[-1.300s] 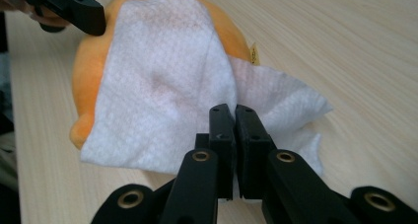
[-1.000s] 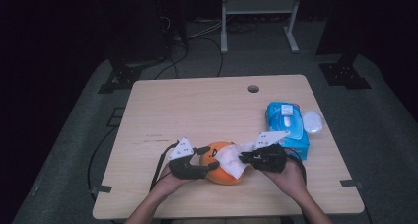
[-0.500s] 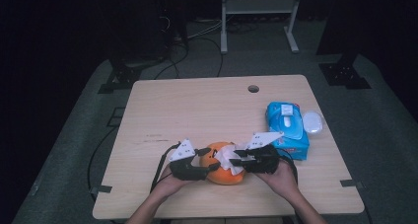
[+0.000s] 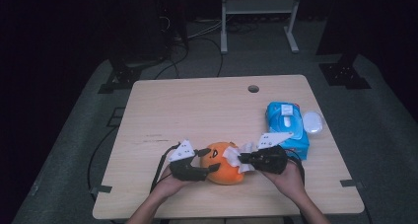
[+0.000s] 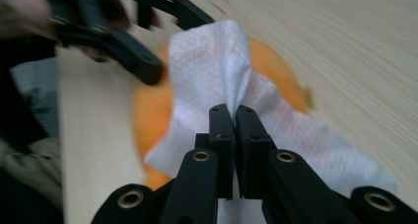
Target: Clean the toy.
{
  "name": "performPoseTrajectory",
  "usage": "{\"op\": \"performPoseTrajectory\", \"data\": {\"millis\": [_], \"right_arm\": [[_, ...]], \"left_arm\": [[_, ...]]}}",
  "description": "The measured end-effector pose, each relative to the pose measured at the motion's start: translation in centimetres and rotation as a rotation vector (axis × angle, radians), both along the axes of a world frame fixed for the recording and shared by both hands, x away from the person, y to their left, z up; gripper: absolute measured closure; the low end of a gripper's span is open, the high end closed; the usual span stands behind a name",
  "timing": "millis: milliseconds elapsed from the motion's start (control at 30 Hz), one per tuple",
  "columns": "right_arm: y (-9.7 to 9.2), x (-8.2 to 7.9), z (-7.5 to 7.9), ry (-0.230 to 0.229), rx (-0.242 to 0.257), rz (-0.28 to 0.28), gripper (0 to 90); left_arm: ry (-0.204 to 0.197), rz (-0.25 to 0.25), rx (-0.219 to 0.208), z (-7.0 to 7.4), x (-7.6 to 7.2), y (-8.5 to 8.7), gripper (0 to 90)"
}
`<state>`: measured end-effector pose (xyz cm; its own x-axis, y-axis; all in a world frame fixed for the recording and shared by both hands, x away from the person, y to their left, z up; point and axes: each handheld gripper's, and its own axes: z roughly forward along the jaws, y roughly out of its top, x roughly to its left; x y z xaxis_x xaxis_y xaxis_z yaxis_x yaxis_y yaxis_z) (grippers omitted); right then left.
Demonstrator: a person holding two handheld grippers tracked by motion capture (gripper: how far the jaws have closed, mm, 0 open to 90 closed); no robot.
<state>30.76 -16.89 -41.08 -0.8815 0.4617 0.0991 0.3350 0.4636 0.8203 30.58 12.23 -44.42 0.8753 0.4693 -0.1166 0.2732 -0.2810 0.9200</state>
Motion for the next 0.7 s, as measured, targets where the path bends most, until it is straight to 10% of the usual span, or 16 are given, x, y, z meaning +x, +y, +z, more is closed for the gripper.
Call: {"op": "performPoseTrajectory", "data": {"millis": [133,467,700], "right_arm": [[1.6,-0.9,0.2,-0.02,-0.009,0.065,85.9],[-0.8,0.9,-0.8,0.03,0.02,-0.033,86.0],[1.0,-0.5,-0.2,-0.012,-0.001,0.057,85.9]], "left_arm": [[-0.001,-0.003,0.002,0.0,0.0,-0.1,35.2],[-0.007,-0.076,0.008,0.1,-0.3,-0.3,34.4],[-0.007,-0.057,-0.016,0.4,0.0,0.1,28.0]]}}
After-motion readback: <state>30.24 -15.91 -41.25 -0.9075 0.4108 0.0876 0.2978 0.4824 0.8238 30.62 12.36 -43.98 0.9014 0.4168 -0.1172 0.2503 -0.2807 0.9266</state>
